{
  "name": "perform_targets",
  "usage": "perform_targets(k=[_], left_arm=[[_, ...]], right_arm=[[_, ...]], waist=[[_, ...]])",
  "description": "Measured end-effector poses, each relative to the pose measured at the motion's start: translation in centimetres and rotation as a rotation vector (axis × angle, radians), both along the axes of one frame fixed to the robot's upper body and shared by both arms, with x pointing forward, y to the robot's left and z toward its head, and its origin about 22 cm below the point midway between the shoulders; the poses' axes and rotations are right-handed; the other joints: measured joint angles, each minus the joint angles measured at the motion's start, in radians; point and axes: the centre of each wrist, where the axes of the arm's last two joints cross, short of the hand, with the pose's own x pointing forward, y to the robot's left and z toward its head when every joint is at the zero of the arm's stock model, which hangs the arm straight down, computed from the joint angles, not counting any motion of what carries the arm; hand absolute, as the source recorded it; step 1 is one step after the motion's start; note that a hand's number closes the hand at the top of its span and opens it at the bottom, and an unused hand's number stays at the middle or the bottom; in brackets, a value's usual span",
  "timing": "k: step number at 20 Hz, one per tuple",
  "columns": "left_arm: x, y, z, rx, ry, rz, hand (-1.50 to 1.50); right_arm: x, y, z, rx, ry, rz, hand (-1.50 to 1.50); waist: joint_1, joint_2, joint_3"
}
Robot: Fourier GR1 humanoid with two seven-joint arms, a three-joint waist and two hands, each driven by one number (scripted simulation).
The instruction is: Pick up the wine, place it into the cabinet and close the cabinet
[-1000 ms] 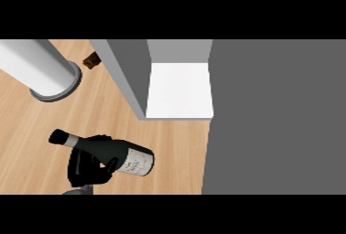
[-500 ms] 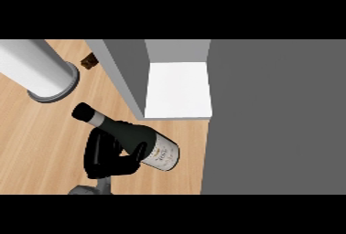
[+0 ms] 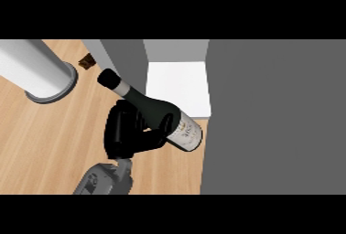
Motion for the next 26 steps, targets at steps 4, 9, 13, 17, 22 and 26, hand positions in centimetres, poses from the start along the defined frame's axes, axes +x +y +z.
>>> perform_targets(k=[4,9,13,17,22,26], left_arm=[[1.3,-1.2,0.2,0.026,0.031,0.02,1.5],[2.6,-1.9,-0.5,0.07,0.06,0.046,1.5],[3.5,-2.5,-1.8,0.106,0.081,0.059,1.5],[3.8,-3.3,-3.5,0.122,0.113,0.067,1.5],[4.2,-3.6,-5.3,0.134,0.127,0.079,1.5],[4.7,-3.3,-6.6,0.104,0.134,0.094,1.5]], right_arm=[[-0.1,-0.3,-0.2,-0.004,0.003,-0.008,-1.5],[-0.2,-0.1,-0.2,0.005,0.012,0.006,-1.5],[-0.3,-0.1,-0.3,0.001,0.02,0.016,-1.5],[-0.3,-0.4,-0.4,-0.01,0.011,0.019,-1.5],[-0.2,-0.5,-0.3,-0.011,0.012,0.016,-1.5],[-0.2,-0.3,-0.4,-0.001,0.016,0.027,-1.5]], waist=[[-0.001,0.001,0.0],[-0.003,0.002,-0.001],[-0.009,0.003,-0.001],[-0.016,0.004,-0.001],[-0.015,0.005,-0.001],[-0.02,0.006,-0.002]])
